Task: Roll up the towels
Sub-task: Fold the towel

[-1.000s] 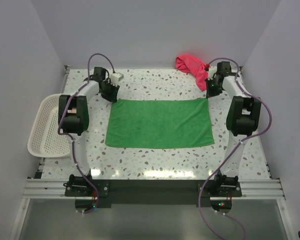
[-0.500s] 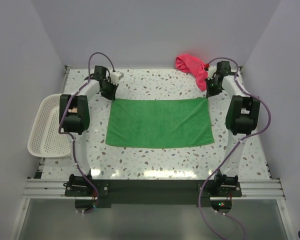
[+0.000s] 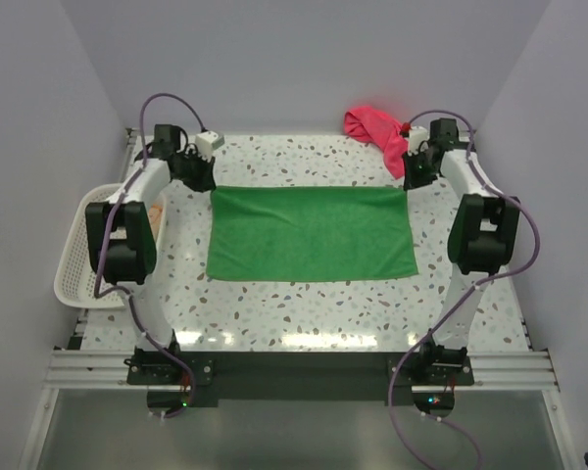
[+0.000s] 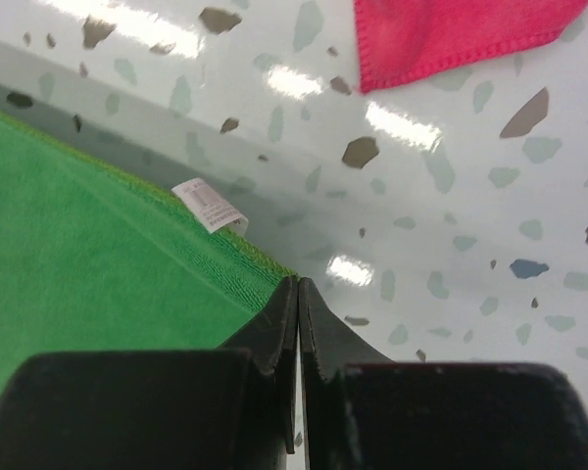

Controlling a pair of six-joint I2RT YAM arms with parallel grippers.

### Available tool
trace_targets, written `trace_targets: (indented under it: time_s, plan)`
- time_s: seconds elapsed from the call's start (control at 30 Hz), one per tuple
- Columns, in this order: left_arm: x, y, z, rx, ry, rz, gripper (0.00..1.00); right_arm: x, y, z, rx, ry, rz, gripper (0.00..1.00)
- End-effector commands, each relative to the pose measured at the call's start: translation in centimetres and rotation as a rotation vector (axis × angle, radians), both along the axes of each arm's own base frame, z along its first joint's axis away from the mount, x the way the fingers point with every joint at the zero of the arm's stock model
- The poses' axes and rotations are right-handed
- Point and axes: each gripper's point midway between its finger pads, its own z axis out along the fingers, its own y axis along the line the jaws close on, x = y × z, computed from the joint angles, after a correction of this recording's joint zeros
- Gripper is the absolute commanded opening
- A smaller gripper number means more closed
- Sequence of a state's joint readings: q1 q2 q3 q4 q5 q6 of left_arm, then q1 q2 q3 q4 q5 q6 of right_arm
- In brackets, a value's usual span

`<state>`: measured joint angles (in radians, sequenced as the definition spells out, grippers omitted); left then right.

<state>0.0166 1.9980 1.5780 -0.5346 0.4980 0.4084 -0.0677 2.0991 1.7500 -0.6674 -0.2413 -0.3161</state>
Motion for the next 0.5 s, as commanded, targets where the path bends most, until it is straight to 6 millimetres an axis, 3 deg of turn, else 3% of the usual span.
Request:
trace_targets:
  time_s: [0.0,0.03,0.17,0.47]
  plan:
    - [-2.2,0.2,2.2,-0.016,-0.074,-0.098,0.0,-2.1,1.0,3.7,0.031,-0.061,0.101,0.0]
    - [-2.9,0.4,2.1,-0.024,-0.067,-0.105,0.0,-3.2,1.2,2.9,0.036,-0.036,0.112,0.0]
    - [-7.0,1.0,0.4,-0.037,-0.014,-0.149,0.0,-5.7,1.2,2.9,0.023,-0.028,0.145,0.0]
    - [-13.8,2.7,-2.2,0.02,0.046,-0.231,0.0,-11.3,-1.0,1.5,0.011,0.054,0.186,0.0]
